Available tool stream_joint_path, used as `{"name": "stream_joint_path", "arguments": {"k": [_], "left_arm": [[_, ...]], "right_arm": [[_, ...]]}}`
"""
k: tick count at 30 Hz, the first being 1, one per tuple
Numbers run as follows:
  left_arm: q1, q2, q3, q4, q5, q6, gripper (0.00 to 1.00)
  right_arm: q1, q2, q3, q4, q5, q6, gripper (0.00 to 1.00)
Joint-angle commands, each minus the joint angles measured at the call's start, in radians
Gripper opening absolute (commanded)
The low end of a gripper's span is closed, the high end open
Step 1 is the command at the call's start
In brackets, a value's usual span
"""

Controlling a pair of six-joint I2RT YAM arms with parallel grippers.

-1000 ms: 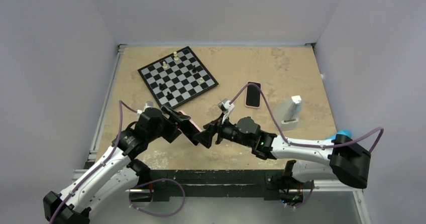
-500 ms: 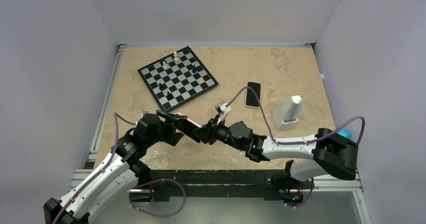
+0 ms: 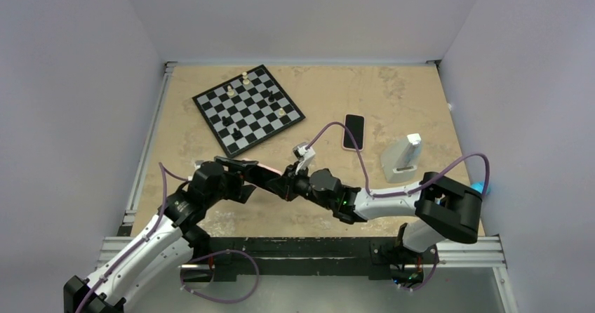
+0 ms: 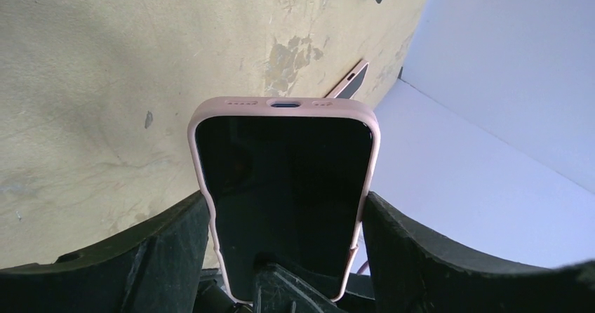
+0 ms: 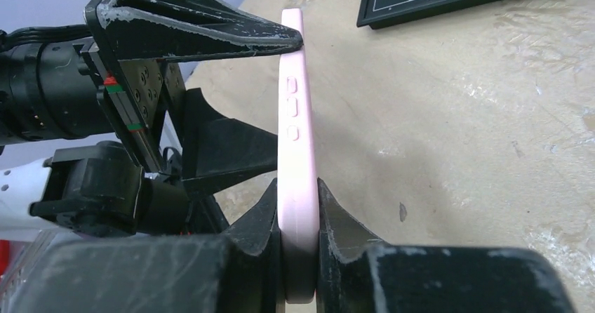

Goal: Take the phone out of the phone case
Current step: Adjust the phone.

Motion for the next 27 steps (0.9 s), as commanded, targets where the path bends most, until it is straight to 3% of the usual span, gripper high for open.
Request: {"name": "stream_joint_path", "arguments": {"k": [1, 2, 4, 5, 7, 11, 14, 17, 21, 27], "left_arm": [[0.001, -0.023, 0.027, 0.128, 0.012, 0.068, 0.31], [0.001, -0.021, 0.045, 0.075, 0.013, 0.115, 0.59], [0.001, -0.012, 0.087, -0.021, 0.025, 0.219, 0.94], [0.002, -0.012, 0.102, -0.062, 0.019, 0.272, 1.0], [0.002, -0.024, 0.122, -0.134, -0.002, 0.364, 1.0], [0.001, -0.078, 0.138, -0.188, -0.06, 0.545, 1.0], [0.001, -0.081, 0.169, -0.101, -0.022, 0.847, 1.0], [0.001, -0.012, 0.258, -0.067, 0.069, 1.106, 1.0], [0.001, 0.129, 0.408, -0.094, 0.235, 1.323, 1.0], [0.001, 0.254, 0.452, -0.01, 0.522, 1.446, 1.0]], "right_arm": [[0.009, -0.01, 0.072, -0.029, 0.008, -0.005, 0.0], [0.009, -0.024, 0.079, -0.07, 0.021, -0.034, 0.0], [0.001, -0.063, 0.102, -0.17, 0.038, -0.101, 0.0], [-0.006, -0.082, 0.107, -0.22, 0.047, -0.119, 0.0], [-0.049, -0.115, 0.108, -0.296, 0.023, -0.148, 0.0], [-0.206, -0.171, 0.095, -0.408, -0.181, -0.206, 0.0], [-0.289, -0.21, 0.13, -0.55, -0.31, -0.309, 0.0], [-0.338, -0.222, 0.207, -0.732, -0.418, -0.375, 0.0], [-0.378, -0.214, 0.275, -0.881, -0.654, -0.417, 0.0], [-0.379, -0.211, 0.312, -0.946, -0.922, -0.519, 0.0]]}}
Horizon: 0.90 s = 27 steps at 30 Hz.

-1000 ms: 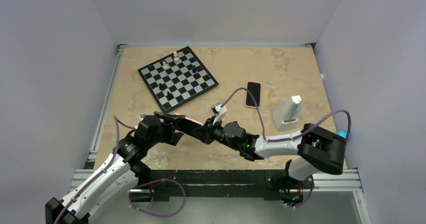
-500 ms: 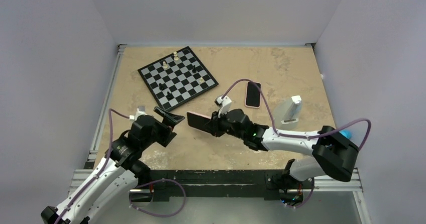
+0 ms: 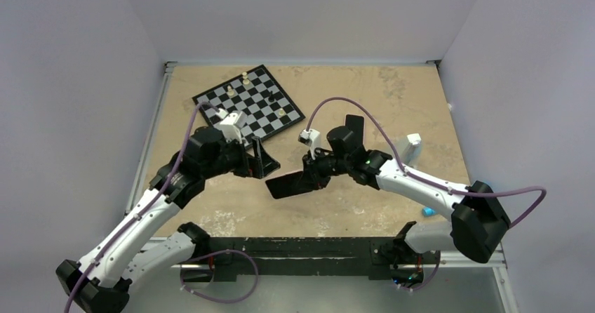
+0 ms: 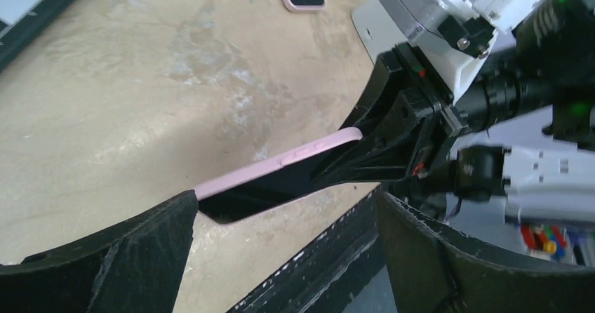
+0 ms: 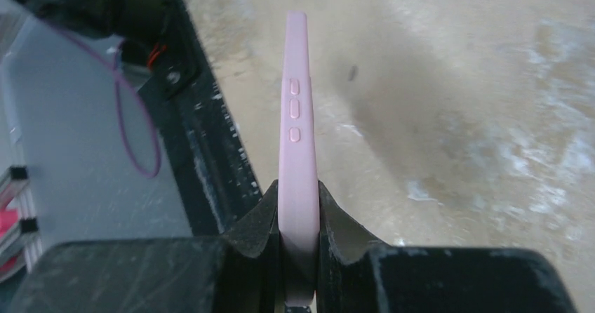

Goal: Take the phone out of the phone case
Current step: Adjust the phone.

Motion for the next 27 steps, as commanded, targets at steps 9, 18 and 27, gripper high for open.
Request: {"name": "stream_joint_path", "arguments": {"k": [9, 18, 27], "left_arm": [[-0.002, 0.06, -0.077, 0.162, 0.543, 0.194, 0.99], [-0.003, 0.031, -0.109, 0.118, 0.647, 0.188, 0.79], [-0.003, 0.074, -0.075, 0.066, 0.738, 0.202, 0.03]], "right_arm": [[-0.002, -0.053, 0.089, 0.04, -0.487, -0.135, 0.0], [-0.003, -0.028, 0.157, 0.056, -0.622, -0.173, 0.0], [-0.003, 0.012, 0.222, 0.023, -0.644, -0.191, 0.0]]}}
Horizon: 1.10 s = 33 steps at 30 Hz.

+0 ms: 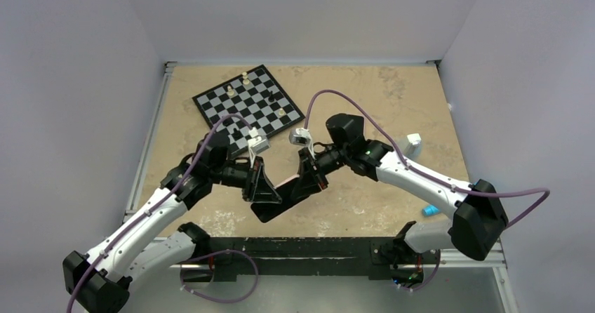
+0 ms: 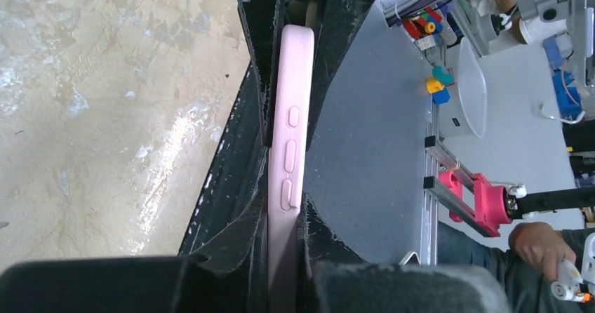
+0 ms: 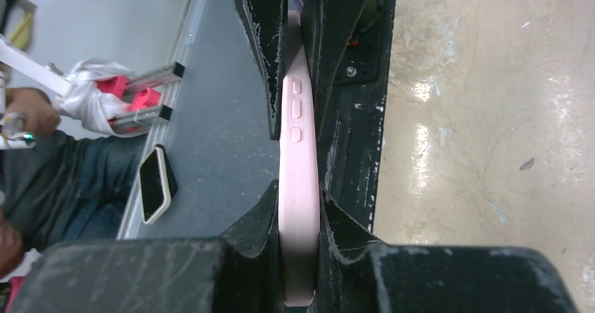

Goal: Take the phone out of the phone case
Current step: Adjust the phone.

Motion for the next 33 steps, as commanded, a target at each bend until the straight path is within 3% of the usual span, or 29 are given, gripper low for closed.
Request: {"name": "stream_joint_path", "arguments": {"k": [1, 3, 6, 8, 12, 17, 23, 25, 28, 33], "left_arm": [[-0.001, 0.015, 0.044, -0.034, -0.004, -0.013, 0.0], [-0.002, -0.031, 0.034, -0.002, -0.097, -0.059, 0.0], [-0.001, -0.15, -0.011, 0.087, -0.308, -0.211, 0.0], [-0.001, -0.231, -0.039, 0.118, -0.477, -0.327, 0.0], [0.0, -0.359, -0.106, 0.218, -0.718, -0.565, 0.0], [-0.001, -0.371, -0.16, 0.411, -0.797, -0.712, 0.0], [0.001, -0.324, -0.251, 0.676, -0.786, -0.832, 0.0], [0.0, -0.307, -0.284, 0.756, -0.781, -0.876, 0.0], [0.0, -0.288, -0.331, 0.896, -0.775, -0.928, 0.0], [0.001, -0.316, -0.351, 0.896, -0.781, -0.905, 0.0]], "right_arm": [[-0.004, 0.008, 0.094, 0.056, -0.037, -0.005, 0.0], [-0.004, 0.002, 0.092, 0.085, 0.035, 0.056, 0.17], [-0.012, -0.046, 0.03, 0.222, 0.152, 0.197, 0.58], [-0.017, -0.081, -0.039, 0.322, 0.236, 0.308, 0.68], [-0.015, -0.101, -0.172, 0.6, 0.292, 0.567, 0.73], [0.033, -0.052, -0.247, 0.881, 0.343, 0.78, 0.72], [0.066, 0.037, -0.305, 1.251, 0.348, 1.018, 0.63], [0.071, 0.065, -0.3, 1.288, 0.357, 1.046, 0.6], [0.079, 0.108, -0.279, 1.309, 0.36, 1.077, 0.47], [0.082, 0.159, -0.27, 1.413, 0.402, 1.157, 0.21]]}}
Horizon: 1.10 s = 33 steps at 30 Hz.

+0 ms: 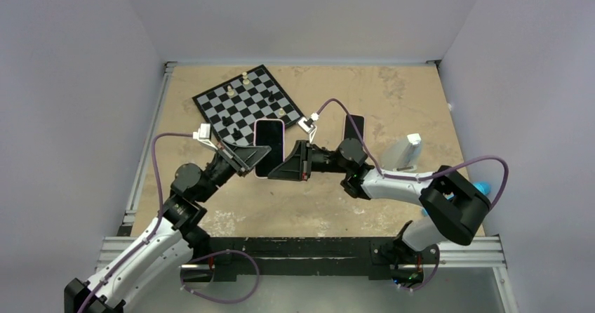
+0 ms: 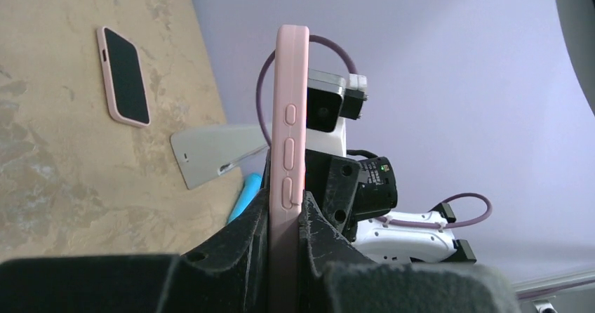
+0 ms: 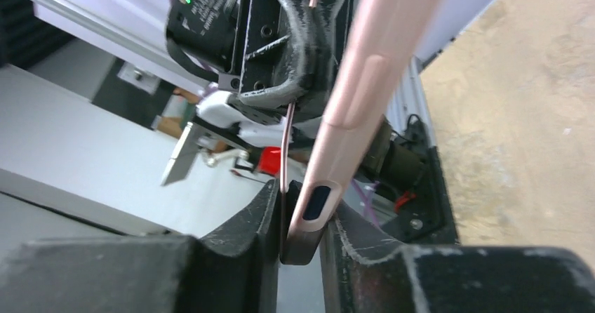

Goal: Take the phone out of the phone case
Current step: Adjust the phone.

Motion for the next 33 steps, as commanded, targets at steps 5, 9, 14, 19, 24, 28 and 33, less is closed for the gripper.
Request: {"name": "stream_joint_path", "arguments": {"k": [5, 9, 14, 19, 24, 28, 33], "left_arm": [[0.003, -0.058, -0.03, 0.132, 0.008, -0.03, 0.0], [0.002, -0.084, 0.042, -0.045, 0.046, 0.052, 0.27], [0.031, -0.106, 0.204, -0.346, 0.036, 0.233, 0.85], [0.067, 0.01, 0.372, -0.418, 0.217, 0.349, 0.8], [0.071, 0.144, 0.461, -0.376, 0.38, 0.376, 0.63], [0.07, 0.189, 0.494, -0.33, 0.475, 0.384, 0.55], [0.071, 0.192, 0.539, -0.394, 0.477, 0.447, 0.13]], "right_arm": [[0.009, 0.029, 0.052, 0.181, 0.039, 0.072, 0.04], [0.007, 0.008, 0.042, 0.133, 0.001, 0.001, 0.0], [0.009, -0.083, 0.039, -0.026, -0.072, -0.127, 0.0], [0.009, -0.174, 0.078, -0.257, -0.115, -0.261, 0.0], [0.009, -0.19, 0.093, -0.272, -0.147, -0.264, 0.0], [0.008, -0.188, 0.106, -0.276, -0.162, -0.262, 0.0], [0.007, -0.202, 0.129, -0.317, -0.188, -0.287, 0.0]]}}
